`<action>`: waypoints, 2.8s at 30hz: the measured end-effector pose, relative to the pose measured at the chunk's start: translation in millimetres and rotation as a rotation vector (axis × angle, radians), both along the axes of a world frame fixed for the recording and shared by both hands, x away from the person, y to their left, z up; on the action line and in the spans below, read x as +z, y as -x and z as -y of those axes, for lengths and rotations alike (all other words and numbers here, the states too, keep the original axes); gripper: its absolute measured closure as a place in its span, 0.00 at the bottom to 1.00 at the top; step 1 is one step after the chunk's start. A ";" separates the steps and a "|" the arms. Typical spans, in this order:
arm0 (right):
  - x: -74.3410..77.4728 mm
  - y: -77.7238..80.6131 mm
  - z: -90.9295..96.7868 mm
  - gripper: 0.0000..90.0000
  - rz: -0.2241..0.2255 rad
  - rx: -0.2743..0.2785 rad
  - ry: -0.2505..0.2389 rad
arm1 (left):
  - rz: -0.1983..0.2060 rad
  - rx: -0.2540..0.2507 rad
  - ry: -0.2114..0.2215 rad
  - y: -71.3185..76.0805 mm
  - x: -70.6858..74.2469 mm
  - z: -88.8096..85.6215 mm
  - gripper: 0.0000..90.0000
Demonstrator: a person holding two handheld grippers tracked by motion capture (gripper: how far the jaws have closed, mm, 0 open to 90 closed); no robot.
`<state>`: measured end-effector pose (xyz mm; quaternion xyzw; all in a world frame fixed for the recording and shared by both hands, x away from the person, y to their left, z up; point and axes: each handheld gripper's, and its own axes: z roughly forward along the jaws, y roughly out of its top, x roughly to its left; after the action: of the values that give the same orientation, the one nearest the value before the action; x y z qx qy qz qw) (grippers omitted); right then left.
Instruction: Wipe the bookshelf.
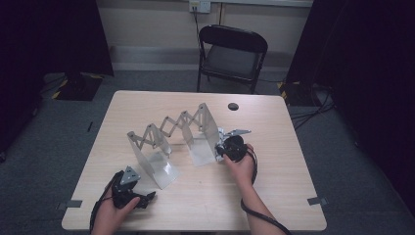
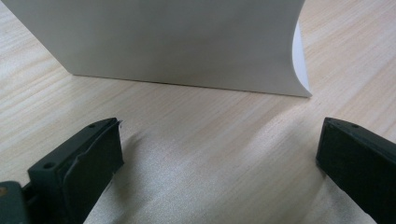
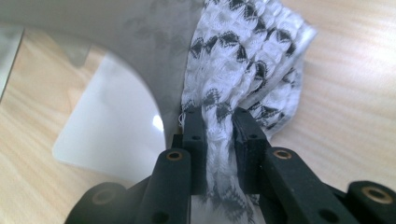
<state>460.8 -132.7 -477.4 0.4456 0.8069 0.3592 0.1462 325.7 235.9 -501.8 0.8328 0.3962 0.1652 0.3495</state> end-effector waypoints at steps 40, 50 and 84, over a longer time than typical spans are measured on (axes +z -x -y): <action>19.3 82.3 31.0 0.52 0.049 0.051 -0.021 | 0.000 0.005 0.003 0.8 0.0 0.6 0.00; -2.7 67.8 9.1 0.62 0.019 0.054 0.060 | 0.000 0.003 0.002 0.6 0.0 0.5 0.00; 1.4 124.4 70.1 0.62 -0.038 0.105 0.034 | 0.003 0.005 0.001 0.5 -0.1 1.0 0.00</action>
<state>336.4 -202.8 -476.0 0.4069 0.8377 0.3441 0.1196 325.1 234.8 -501.8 0.8314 0.3979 0.1672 0.3500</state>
